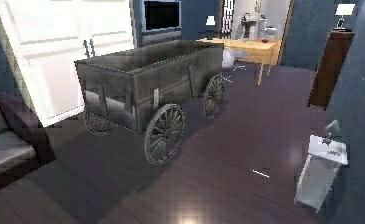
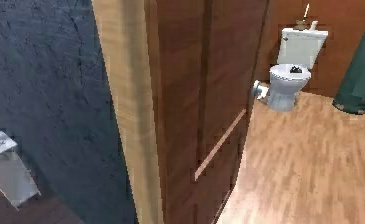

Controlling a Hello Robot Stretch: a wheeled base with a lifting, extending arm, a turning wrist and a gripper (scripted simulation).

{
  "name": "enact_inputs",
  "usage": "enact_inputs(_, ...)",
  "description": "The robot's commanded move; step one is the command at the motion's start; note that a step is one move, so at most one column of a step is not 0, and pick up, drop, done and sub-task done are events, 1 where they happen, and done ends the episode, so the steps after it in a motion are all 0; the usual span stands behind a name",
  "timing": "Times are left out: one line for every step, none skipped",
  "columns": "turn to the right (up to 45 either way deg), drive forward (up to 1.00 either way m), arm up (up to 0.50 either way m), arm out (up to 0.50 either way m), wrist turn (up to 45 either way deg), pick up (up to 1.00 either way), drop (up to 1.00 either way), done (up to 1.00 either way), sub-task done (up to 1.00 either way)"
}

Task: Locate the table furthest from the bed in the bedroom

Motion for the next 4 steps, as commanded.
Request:
enact_inputs(24.0, 0.0, 0.0, 0.0, 0.0, 0.0, 0.0, 0.0, 0.0)
enact_inputs(0.0, 1.0, 0.0, 0.0, 0.0, 0.0, 0.0, 0.0, 0.0)
enact_inputs(0.0, 0.3, 0.0, 0.0, 0.0, 0.0, 0.0, 0.0, 0.0)
enact_inputs(6.0, 0.0, 0.0, 0.0, 0.0, 0.0, 0.0, 0.0, 0.0)
